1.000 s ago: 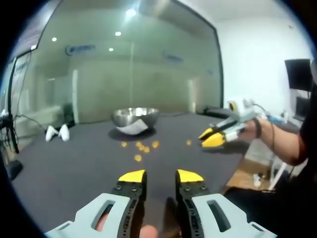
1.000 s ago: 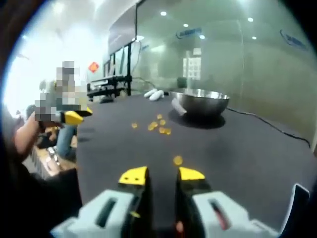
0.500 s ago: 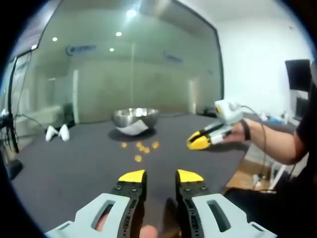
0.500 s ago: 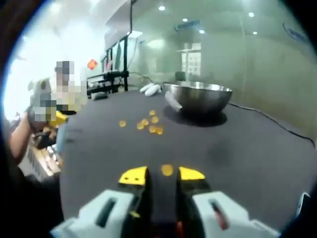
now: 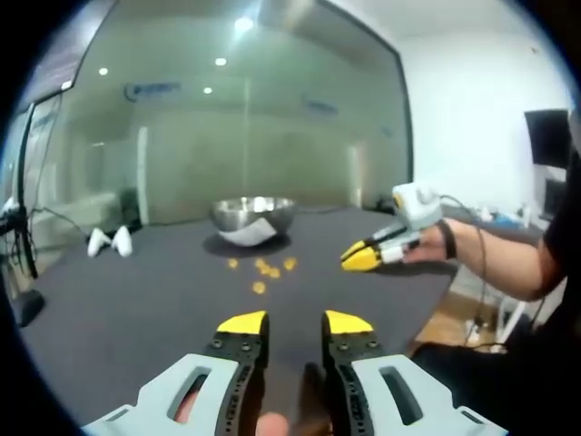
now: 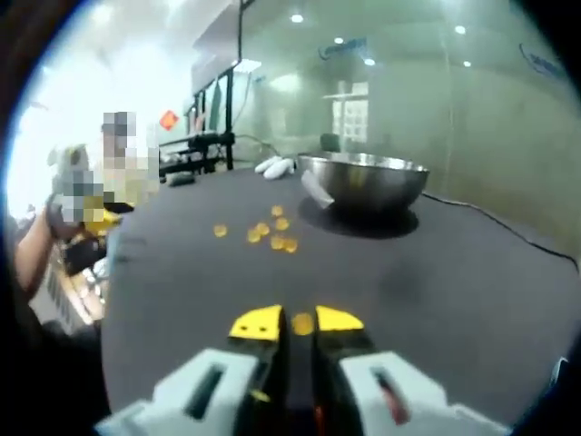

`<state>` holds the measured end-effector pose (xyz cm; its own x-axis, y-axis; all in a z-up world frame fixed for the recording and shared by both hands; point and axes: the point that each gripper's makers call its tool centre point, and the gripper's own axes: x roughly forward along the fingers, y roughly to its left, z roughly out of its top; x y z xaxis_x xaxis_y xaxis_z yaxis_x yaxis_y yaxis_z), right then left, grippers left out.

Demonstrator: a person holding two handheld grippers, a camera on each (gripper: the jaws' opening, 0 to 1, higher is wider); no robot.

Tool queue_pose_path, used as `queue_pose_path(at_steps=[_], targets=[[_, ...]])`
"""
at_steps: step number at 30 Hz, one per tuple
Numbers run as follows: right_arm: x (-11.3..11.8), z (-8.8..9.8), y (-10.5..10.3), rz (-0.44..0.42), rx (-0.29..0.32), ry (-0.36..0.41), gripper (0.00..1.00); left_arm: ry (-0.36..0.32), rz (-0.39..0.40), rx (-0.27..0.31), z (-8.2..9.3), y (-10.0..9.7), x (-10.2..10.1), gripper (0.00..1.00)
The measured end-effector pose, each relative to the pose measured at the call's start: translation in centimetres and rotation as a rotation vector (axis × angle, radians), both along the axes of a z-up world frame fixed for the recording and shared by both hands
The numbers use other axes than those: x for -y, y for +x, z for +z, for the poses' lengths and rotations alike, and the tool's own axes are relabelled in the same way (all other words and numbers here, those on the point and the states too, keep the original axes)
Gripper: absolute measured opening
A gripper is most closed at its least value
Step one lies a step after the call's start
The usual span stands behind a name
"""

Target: Pick up the QQ candy scattered on the table and place it into the stainless steel bowl on the table

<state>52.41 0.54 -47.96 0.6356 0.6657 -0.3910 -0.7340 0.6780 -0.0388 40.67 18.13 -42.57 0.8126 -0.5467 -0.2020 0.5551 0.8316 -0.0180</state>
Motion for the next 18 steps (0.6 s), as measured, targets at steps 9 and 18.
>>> queue_pose_path(at_steps=[9,18], targets=[[-0.08,0.06,-0.24,-0.013,0.004,0.014,0.10,0.007,-0.001,0.001,0.11,-0.15,0.06,0.25],[-0.17,0.23,-0.38,-0.017,0.010,0.007,0.09,0.007,0.001,0.004,0.29,-0.27,0.45,0.25]])
